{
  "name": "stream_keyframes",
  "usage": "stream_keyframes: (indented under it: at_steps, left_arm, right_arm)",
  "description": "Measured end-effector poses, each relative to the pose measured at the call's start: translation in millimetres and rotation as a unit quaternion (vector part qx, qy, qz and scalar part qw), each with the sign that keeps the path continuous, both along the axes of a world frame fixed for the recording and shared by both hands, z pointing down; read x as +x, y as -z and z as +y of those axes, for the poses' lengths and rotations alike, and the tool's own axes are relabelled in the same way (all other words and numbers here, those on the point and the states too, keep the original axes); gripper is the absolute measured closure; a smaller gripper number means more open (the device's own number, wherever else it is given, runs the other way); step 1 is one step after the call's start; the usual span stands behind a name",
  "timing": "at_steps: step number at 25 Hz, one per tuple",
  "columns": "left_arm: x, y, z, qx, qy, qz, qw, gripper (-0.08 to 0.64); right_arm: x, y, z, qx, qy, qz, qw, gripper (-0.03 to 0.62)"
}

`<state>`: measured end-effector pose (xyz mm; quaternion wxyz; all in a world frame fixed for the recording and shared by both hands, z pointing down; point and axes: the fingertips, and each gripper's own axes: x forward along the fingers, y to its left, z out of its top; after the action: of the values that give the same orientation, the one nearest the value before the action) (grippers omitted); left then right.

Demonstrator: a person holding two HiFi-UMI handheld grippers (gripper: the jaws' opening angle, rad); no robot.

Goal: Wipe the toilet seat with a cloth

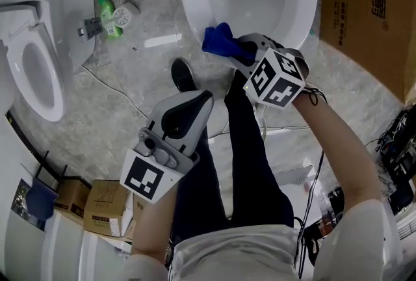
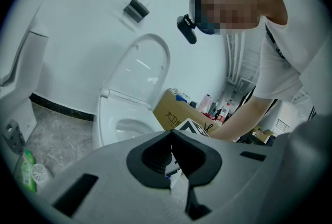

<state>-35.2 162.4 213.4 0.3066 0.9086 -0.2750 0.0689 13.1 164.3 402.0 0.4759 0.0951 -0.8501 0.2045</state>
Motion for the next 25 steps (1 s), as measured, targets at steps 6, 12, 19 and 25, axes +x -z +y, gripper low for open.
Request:
stream_keyframes:
  at_steps: [6,12,19,25]
  left_arm:
    - [11,0,1,0.000,-0.011,-0.001,0.9999,0.551]
    - [26,1,0,0.002,-0.026,-0.001,0.9996,0.551]
    - [41,1,-1,0.002,-0.042,-0.003,0.9991,0.551]
    - [54,0,1,0.000,-0.063,-0.005,0.9980,0.551]
  right_arm:
    - [13,-1,9,-0.003,-0.004,0.005,1.000,0.515]
    - [29,-1,15,-0.007,-0.016,0.012,1.000,0.515]
    - [45,-1,20,-0.010,-0.030,0.014,0.999,0.515]
    - [59,0,23,-0.012,-0.042,0.015,0.999,0.515]
